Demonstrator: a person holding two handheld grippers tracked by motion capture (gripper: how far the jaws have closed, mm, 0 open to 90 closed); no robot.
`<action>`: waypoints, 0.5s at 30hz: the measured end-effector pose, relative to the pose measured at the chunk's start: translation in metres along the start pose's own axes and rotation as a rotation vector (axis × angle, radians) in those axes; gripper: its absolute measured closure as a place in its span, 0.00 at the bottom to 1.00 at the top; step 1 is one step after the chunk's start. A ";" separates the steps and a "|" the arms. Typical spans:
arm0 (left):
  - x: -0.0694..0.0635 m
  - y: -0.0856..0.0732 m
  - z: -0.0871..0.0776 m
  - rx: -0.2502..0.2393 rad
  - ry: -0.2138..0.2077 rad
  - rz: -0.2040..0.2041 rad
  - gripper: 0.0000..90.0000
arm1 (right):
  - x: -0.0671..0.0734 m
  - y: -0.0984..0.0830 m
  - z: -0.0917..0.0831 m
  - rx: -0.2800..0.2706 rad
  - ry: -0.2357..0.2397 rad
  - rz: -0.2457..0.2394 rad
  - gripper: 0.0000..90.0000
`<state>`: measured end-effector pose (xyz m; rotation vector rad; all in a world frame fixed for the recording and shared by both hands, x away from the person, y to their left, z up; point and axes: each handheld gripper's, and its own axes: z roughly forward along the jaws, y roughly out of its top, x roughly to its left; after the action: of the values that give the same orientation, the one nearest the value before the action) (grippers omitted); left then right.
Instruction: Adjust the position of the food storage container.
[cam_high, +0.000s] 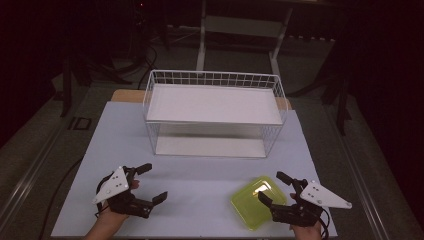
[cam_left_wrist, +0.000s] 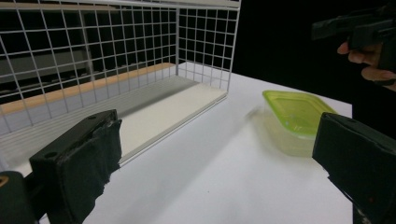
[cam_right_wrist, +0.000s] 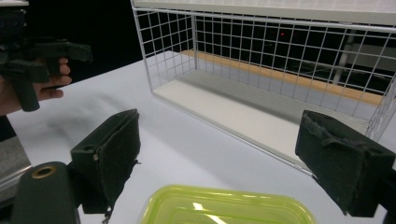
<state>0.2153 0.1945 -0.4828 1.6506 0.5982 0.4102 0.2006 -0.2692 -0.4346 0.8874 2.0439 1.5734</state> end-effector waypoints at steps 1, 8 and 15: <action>0.000 0.000 0.000 0.000 0.002 0.002 0.02 | 0.000 0.001 0.000 0.001 0.003 -0.003 0.14; -0.002 0.001 0.001 0.000 -0.014 0.009 0.02 | 0.003 0.008 0.004 0.054 0.002 0.030 0.16; -0.004 0.001 0.003 0.002 -0.030 0.017 0.02 | 0.003 0.006 0.003 0.142 0.075 0.035 0.32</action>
<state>0.2140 0.1900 -0.4819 1.6621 0.5628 0.3962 0.2021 -0.2645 -0.4292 0.9322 2.2271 1.5165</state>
